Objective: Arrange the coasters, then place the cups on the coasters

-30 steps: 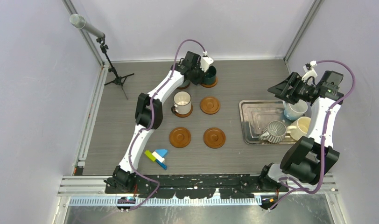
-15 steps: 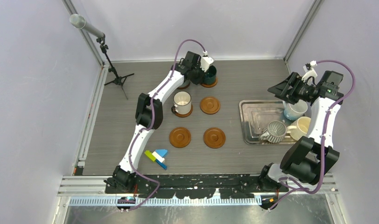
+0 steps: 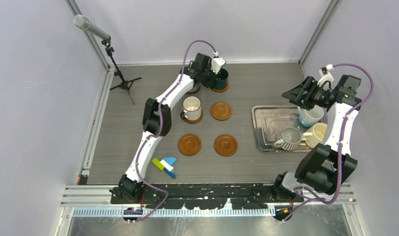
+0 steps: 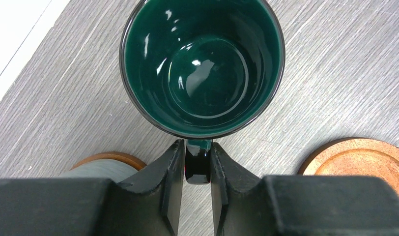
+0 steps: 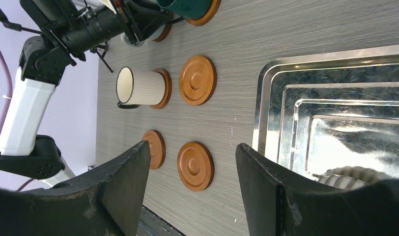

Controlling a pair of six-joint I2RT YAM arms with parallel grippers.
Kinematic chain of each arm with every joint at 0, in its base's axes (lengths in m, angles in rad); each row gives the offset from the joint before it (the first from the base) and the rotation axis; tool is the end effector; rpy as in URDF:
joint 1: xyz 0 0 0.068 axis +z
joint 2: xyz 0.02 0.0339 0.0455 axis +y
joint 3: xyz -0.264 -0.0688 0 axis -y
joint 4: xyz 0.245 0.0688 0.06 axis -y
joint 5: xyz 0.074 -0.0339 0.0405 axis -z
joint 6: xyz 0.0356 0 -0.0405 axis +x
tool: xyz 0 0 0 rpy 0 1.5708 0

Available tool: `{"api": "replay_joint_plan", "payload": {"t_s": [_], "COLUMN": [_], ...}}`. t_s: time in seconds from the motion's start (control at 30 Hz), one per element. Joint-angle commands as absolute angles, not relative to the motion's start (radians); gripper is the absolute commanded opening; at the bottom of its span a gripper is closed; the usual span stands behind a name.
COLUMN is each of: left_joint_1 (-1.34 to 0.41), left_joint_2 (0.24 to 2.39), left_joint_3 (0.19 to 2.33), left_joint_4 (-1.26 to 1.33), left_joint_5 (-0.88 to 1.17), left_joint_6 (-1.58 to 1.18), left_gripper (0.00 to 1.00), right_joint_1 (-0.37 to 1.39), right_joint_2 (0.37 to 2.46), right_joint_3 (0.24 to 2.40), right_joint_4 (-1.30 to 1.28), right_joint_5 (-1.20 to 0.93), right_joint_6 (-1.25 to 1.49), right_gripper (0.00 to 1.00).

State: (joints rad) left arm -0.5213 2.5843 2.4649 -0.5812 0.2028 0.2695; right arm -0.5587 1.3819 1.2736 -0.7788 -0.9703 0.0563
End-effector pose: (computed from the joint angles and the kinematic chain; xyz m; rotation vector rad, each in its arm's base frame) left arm 0.4974 -0.2939 0.2133 0.9767 2.0603 -0.3628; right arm 0.2529 -0.1235 0.3330 0.2616 2.1327 0.8916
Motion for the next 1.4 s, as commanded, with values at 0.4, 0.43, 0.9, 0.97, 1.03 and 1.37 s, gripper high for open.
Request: {"api": "replay_joint_plan", "payload": {"t_s": [0.4, 0.43, 0.9, 0.97, 1.03, 1.37], "left_joint_1": [-0.523, -0.523, -0.563, -0.608, -0.675, -0.957], "left_joint_2": [2.464, 2.451, 2.170, 2.116, 2.069, 2.047], "left_joint_3": [2.443, 2.431, 2.217, 2.140, 2.061, 1.945], "left_joint_4": [-0.549, -0.550, -0.607, -0.600, -0.581, -0.548], "left_joint_5": [0.203, 0.201, 0.232, 0.245, 0.228, 0.176], "left_joint_6": [0.267, 0.269, 0.259, 0.254, 0.261, 0.217], "left_gripper": [0.72, 0.75, 0.95, 0.95, 0.95, 0.95], "right_joint_1": [-0.559, -0.558, -0.543, -0.543, -0.547, -0.634], "right_joint_2": [1.360, 1.359, 1.410, 1.415, 1.412, 1.432], "right_joint_3": [1.278, 1.283, 1.418, 1.428, 1.428, 1.434], "right_joint_4": [-0.769, -0.778, -1.155, -1.186, -1.188, -1.090], "right_joint_5": [-0.982, -0.978, -0.736, -0.687, -0.658, -0.777], "right_joint_6": [0.045, 0.038, -0.384, -0.422, -0.426, -0.219], "right_gripper": [0.69, 0.70, 0.70, 0.69, 0.69, 0.69]}}
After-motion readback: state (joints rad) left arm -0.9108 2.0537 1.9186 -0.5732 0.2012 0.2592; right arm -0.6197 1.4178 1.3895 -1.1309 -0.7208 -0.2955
